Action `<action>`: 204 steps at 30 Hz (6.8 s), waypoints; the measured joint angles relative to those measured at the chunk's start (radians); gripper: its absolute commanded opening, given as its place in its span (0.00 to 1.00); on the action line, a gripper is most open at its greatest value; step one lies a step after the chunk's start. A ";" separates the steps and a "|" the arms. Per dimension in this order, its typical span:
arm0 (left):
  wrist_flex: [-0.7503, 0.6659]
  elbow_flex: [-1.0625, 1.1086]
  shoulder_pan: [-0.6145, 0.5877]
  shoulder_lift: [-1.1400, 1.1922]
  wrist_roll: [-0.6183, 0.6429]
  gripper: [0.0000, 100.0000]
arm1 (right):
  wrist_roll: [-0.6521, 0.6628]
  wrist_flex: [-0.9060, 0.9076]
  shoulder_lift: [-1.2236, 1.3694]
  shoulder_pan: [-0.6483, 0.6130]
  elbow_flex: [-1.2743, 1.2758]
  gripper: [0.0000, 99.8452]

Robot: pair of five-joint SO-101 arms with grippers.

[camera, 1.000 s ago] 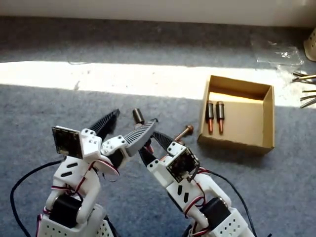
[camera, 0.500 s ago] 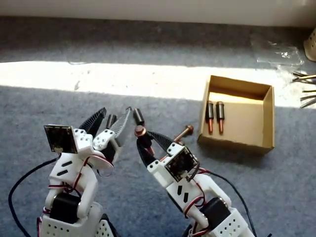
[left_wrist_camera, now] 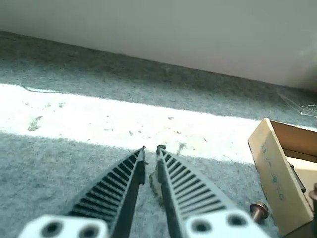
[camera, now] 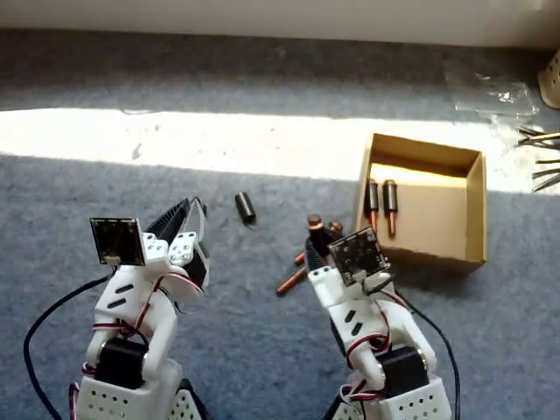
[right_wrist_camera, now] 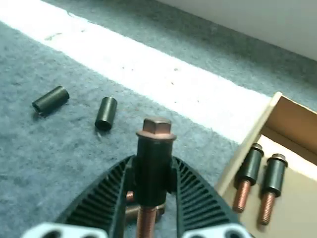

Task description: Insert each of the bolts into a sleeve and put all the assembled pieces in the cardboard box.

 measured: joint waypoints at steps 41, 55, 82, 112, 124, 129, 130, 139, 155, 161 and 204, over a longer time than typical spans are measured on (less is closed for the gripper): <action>-0.018 0.068 0.000 0.000 -0.068 0.06 | 0.235 0.163 0.631 0.233 -0.325 0.04; -0.018 0.068 0.000 0.000 -0.068 0.06 | 0.529 0.434 0.629 0.035 -0.302 0.14; -0.018 0.068 0.000 0.000 -0.068 0.06 | 0.641 0.359 0.629 0.034 -0.143 0.16; -0.018 0.068 0.000 0.000 -0.068 0.06 | 0.756 0.150 0.629 0.153 0.014 0.16; -0.018 0.068 0.000 0.000 -0.068 0.06 | 0.760 0.146 0.621 0.155 0.014 0.03; -0.018 0.068 0.000 0.000 -0.068 0.06 | 0.761 0.146 0.621 0.157 0.014 0.00; -0.018 0.068 0.000 0.000 -0.068 0.06 | 0.761 0.146 0.621 0.157 0.014 0.00; -0.018 0.068 0.000 0.000 -0.068 0.06 | 0.614 0.146 0.631 0.130 -0.046 0.00; -0.051 0.069 -0.048 0.000 -0.068 0.06 | 0.416 0.146 0.631 0.098 -0.270 0.00; -0.060 0.069 -0.055 0.000 -0.068 0.06 | 0.370 0.117 0.638 0.173 -0.359 0.00; -0.063 0.069 -0.055 0.000 -0.068 0.06 | 0.292 -0.201 1.694 0.459 -0.908 0.22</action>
